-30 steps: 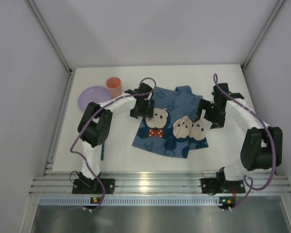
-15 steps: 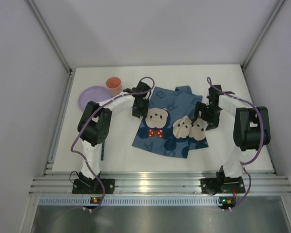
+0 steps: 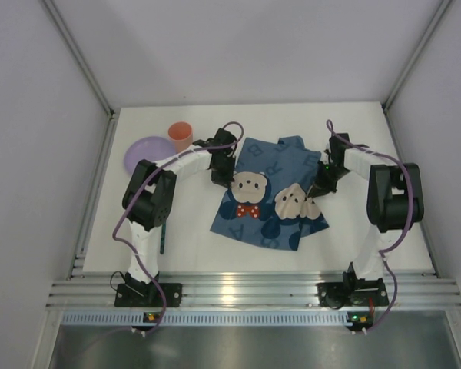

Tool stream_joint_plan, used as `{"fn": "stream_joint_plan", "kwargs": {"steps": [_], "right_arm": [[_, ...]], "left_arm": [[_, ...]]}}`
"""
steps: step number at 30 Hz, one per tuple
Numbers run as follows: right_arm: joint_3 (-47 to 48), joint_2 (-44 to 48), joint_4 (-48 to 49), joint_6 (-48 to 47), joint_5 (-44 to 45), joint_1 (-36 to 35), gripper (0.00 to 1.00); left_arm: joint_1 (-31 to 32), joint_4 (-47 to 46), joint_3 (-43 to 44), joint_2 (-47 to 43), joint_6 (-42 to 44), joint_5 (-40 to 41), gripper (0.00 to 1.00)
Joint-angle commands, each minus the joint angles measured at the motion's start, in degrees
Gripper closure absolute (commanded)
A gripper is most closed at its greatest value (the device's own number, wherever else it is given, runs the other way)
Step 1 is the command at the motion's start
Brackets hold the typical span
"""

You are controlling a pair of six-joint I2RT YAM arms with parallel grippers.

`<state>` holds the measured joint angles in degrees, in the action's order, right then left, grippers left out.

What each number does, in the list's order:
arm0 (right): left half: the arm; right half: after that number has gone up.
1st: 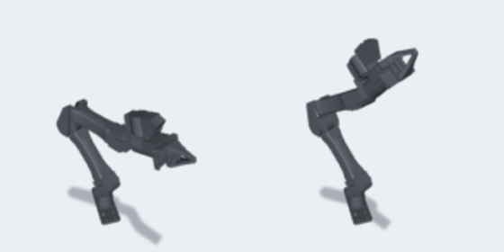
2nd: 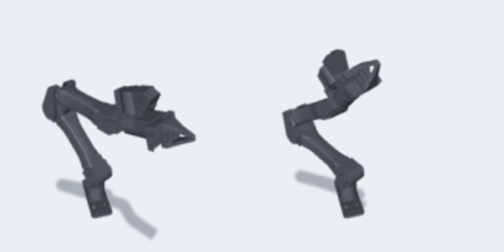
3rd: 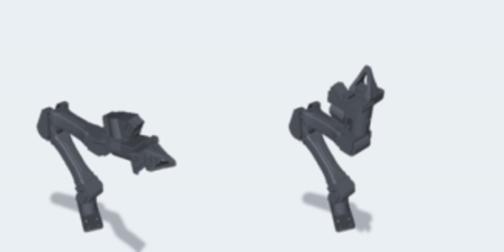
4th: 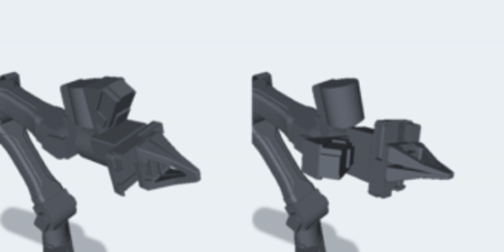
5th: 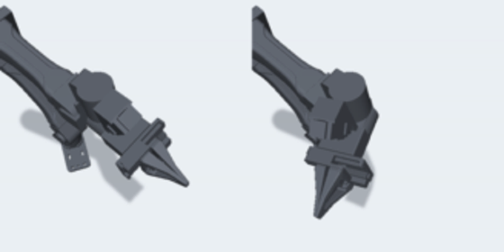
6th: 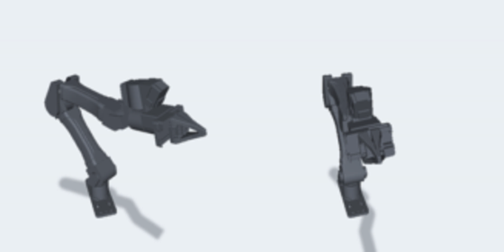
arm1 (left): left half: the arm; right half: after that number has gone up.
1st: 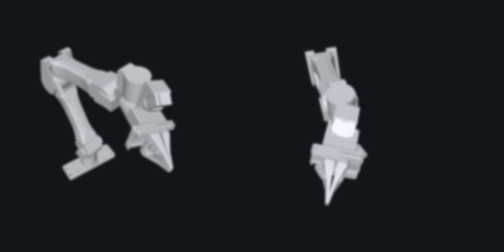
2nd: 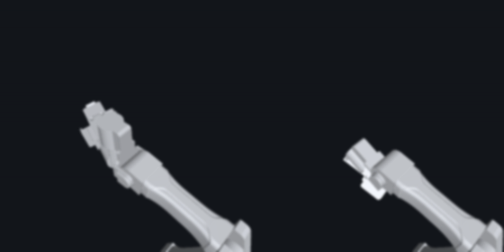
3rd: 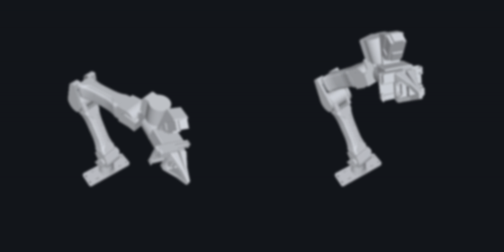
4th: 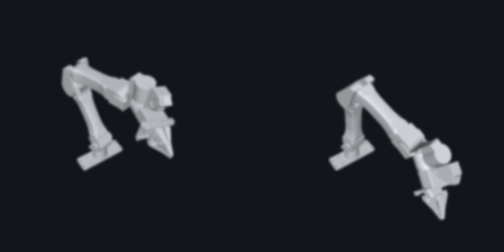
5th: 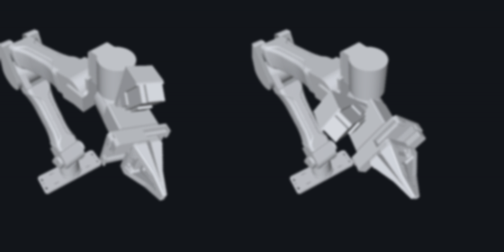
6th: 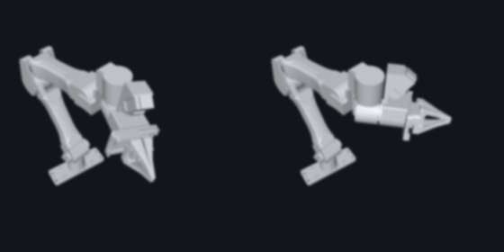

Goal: Set the dinner table for one person

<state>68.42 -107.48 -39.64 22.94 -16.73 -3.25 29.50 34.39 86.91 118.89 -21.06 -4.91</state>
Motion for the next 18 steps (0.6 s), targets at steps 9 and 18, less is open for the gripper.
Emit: {"fn": "stream_joint_plan", "kwargs": {"steps": [9,18], "right_arm": [[-2.5,4.0,0.0,-3.8,3.9,5.4,1.00],[-3.5,10.3,-5.7,-6.5,10.9,14.0,1.00]], "left_arm": [[-4.1,-0.6,-3.9,-4.1,-1.1,2.6,1.00],[-11.3,0.9,-10.6,-13.9,-0.3,7.5,1.00]]}}
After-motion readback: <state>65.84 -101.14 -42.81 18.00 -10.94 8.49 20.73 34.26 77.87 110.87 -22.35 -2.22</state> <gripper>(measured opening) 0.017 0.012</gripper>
